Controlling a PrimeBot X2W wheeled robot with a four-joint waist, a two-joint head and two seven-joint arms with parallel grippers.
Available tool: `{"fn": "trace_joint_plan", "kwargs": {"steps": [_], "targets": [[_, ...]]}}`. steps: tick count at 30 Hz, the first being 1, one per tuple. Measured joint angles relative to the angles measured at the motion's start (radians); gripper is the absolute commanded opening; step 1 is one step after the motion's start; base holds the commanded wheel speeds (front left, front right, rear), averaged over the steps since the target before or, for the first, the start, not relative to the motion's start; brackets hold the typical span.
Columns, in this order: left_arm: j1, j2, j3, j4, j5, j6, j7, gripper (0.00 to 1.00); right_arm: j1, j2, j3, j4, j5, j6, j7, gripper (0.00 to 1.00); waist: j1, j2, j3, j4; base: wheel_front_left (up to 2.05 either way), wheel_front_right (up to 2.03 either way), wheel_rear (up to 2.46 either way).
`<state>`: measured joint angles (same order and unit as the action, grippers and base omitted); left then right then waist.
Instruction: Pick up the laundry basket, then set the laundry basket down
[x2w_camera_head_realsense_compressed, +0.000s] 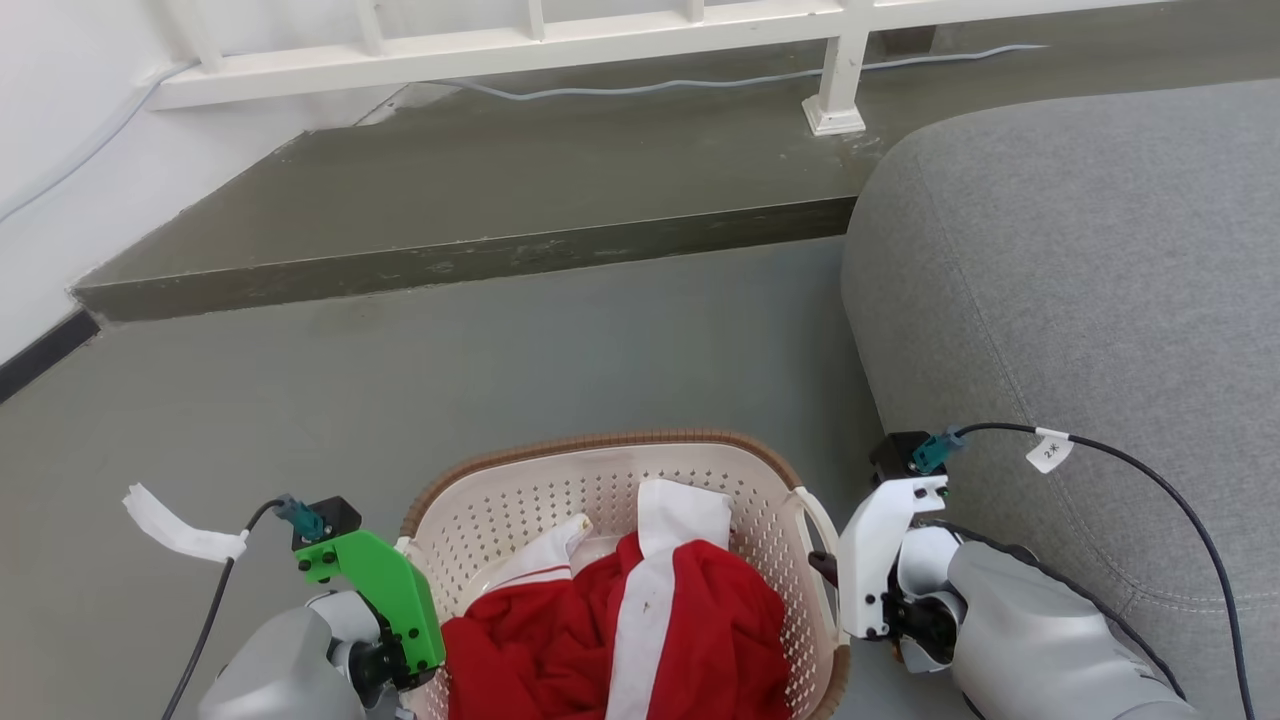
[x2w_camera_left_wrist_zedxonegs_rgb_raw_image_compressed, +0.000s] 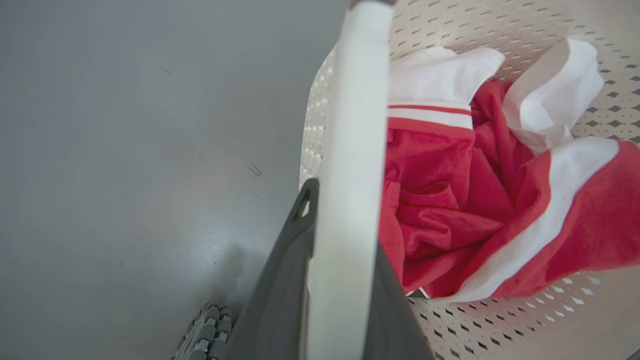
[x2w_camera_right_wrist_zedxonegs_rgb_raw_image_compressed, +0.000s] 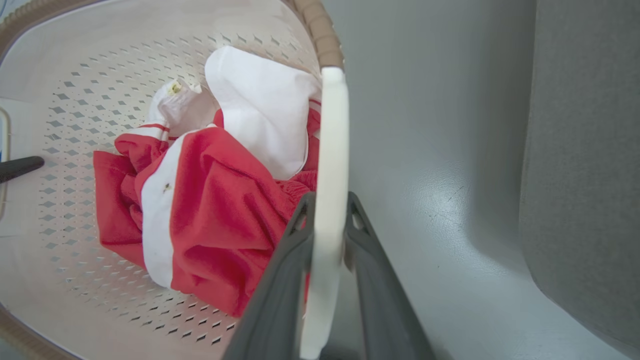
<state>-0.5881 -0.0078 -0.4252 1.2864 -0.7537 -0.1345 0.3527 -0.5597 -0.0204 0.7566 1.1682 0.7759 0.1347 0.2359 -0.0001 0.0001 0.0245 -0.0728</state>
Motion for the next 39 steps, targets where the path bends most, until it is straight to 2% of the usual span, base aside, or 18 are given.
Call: {"fn": "trace_joint_plan", "kwargs": {"steps": [28, 39], "targets": [[0.008, 0.001, 0.001, 0.004, -0.017, 0.0, 0.003, 0.0, 0.0, -0.002, 0.021, 0.005, 0.024, 0.0, 0.007, 0.0, 0.0, 0.0, 0.007, 0.004, 0.0, 0.0, 0.0], [0.008, 0.0, 0.003, 0.0, -0.018, 0.0, -0.038, 0.0, -0.008, 0.002, 0.022, 0.02, 0.025, 0.0, -0.025, 0.0, 0.0001, 0.0, 0.026, 0.012, 0.0, 0.0, 0.0]]}}
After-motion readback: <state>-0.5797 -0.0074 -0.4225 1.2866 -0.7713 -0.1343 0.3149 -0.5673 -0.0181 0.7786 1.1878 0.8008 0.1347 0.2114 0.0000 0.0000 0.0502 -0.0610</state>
